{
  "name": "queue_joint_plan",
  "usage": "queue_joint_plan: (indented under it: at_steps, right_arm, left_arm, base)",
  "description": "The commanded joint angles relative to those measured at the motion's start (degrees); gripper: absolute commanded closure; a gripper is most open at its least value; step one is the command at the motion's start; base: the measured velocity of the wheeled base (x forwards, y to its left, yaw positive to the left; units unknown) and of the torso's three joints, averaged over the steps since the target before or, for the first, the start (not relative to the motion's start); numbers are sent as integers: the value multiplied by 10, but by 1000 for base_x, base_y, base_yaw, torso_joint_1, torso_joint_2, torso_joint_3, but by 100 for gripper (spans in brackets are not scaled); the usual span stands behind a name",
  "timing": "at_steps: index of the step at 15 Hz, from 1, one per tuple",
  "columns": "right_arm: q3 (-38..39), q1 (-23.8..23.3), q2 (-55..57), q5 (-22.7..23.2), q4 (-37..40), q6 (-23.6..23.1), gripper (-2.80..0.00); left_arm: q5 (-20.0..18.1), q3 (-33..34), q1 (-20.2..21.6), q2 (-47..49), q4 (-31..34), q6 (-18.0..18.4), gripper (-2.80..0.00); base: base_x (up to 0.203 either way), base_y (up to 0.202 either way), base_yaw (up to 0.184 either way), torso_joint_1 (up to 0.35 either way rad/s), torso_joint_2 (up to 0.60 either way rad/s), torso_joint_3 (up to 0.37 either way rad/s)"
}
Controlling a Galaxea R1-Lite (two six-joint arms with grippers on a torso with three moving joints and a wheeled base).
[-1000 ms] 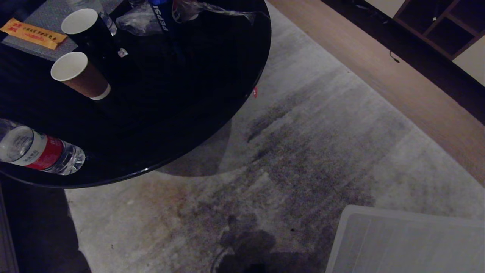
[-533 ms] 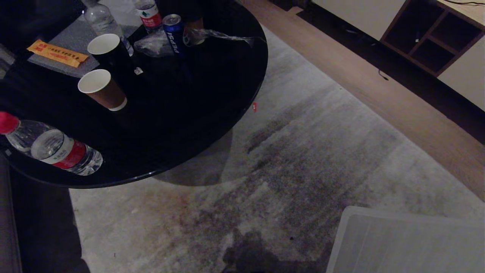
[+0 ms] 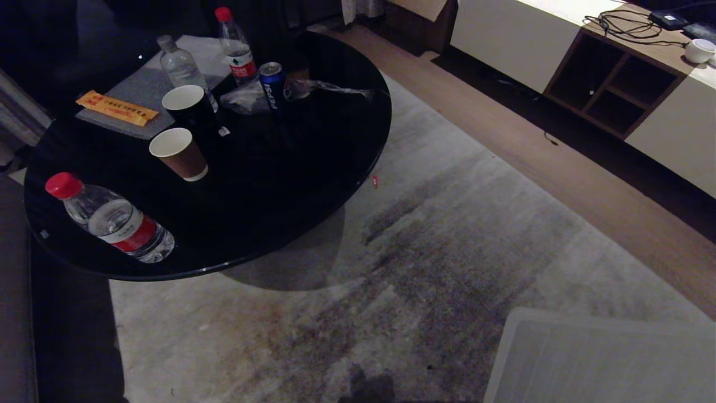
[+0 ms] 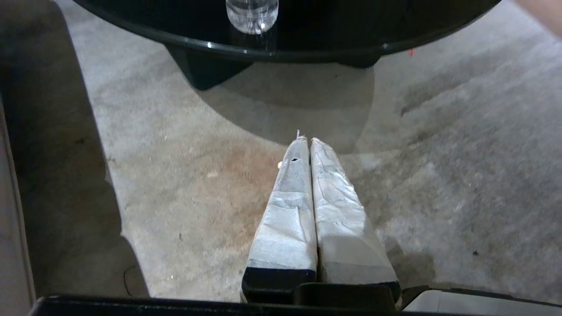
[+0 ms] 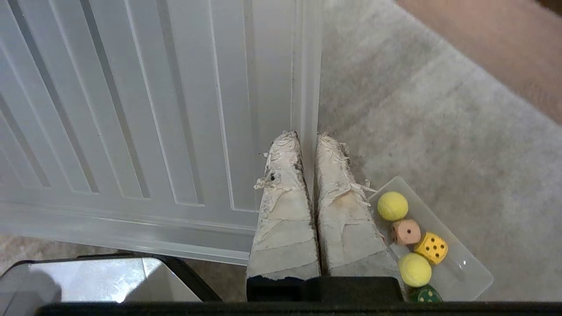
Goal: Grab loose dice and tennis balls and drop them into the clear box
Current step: Close the lid
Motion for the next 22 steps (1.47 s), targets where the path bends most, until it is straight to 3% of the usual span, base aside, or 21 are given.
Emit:
queue_joint_plan:
  at_steps: [1,22]
  right_arm:
    - [0,0,1,0,0,0,0]
    - [0,0,1,0,-1,0,0]
  left_arm:
    - [0,1,0,0,0,-1,0]
    - [1,1,0,1,1,-2,0]
  base:
    - [0,0,0,-2,2,192]
    - [0,0,0,2,1,203]
